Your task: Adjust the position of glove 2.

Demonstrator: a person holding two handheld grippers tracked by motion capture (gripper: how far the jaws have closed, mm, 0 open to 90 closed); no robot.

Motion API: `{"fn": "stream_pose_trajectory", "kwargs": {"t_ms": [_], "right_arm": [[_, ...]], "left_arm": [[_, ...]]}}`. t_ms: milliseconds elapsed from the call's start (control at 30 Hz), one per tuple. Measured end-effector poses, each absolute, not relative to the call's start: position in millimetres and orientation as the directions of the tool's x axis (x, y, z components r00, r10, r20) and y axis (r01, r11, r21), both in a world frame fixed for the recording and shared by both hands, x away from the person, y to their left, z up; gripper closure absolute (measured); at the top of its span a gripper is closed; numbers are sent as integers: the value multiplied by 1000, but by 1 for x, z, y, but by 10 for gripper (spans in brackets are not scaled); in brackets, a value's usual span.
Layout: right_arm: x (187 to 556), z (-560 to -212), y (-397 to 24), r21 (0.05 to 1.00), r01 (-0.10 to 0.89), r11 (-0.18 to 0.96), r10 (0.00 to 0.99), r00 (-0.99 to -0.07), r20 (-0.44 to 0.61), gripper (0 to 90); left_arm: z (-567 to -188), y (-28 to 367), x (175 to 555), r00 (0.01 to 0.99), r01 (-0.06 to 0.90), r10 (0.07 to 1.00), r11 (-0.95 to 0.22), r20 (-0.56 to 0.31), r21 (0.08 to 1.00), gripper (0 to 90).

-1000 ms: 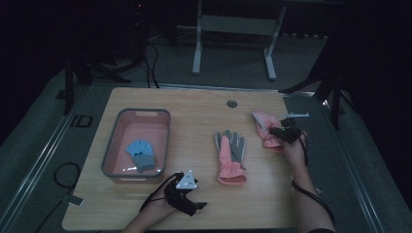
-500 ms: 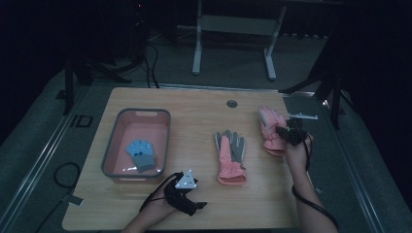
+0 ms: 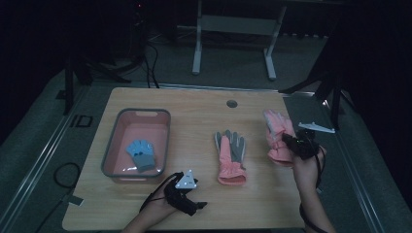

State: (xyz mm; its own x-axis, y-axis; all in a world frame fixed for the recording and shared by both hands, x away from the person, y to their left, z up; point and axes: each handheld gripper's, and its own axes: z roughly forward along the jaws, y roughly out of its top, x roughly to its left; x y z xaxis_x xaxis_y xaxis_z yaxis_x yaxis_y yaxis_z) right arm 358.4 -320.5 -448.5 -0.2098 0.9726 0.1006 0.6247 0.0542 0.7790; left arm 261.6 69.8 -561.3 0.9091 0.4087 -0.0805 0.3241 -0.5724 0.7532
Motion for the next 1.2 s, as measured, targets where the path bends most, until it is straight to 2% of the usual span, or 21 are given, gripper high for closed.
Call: {"fn": "stream_pose_trajectory", "kwargs": {"t_ms": [200, 333, 533, 833, 967, 1133, 1200], "right_arm": [[343, -454, -318, 765, 641, 59, 970, -217, 107, 890], [327, -464, -312, 769, 634, 80, 976, -206, 68, 890], [323, -486, -309, 743, 667, 55, 976, -193, 101, 890], [329, -517, -308, 700, 711, 67, 980, -177, 86, 876], [331, -524, -311, 700, 711, 72, 974, -201, 103, 806], [332, -517, -317, 706, 703, 89, 958, -253, 132, 644], [332, -515, -319, 711, 697, 86, 956, -259, 138, 634]], "left_arm": [[-561, 70, 262, 909, 322, 410, -573, -77, 754, 143], [-562, 70, 263, 907, 325, 414, -571, -78, 754, 142], [-562, 70, 262, 906, 325, 416, -571, -76, 754, 143], [-562, 70, 261, 908, 322, 412, -576, -73, 751, 143], [-562, 70, 262, 908, 322, 412, -578, -72, 750, 143], [-562, 69, 262, 908, 325, 412, -577, -77, 750, 143], [-562, 69, 262, 907, 327, 414, -574, -79, 751, 143]]}}
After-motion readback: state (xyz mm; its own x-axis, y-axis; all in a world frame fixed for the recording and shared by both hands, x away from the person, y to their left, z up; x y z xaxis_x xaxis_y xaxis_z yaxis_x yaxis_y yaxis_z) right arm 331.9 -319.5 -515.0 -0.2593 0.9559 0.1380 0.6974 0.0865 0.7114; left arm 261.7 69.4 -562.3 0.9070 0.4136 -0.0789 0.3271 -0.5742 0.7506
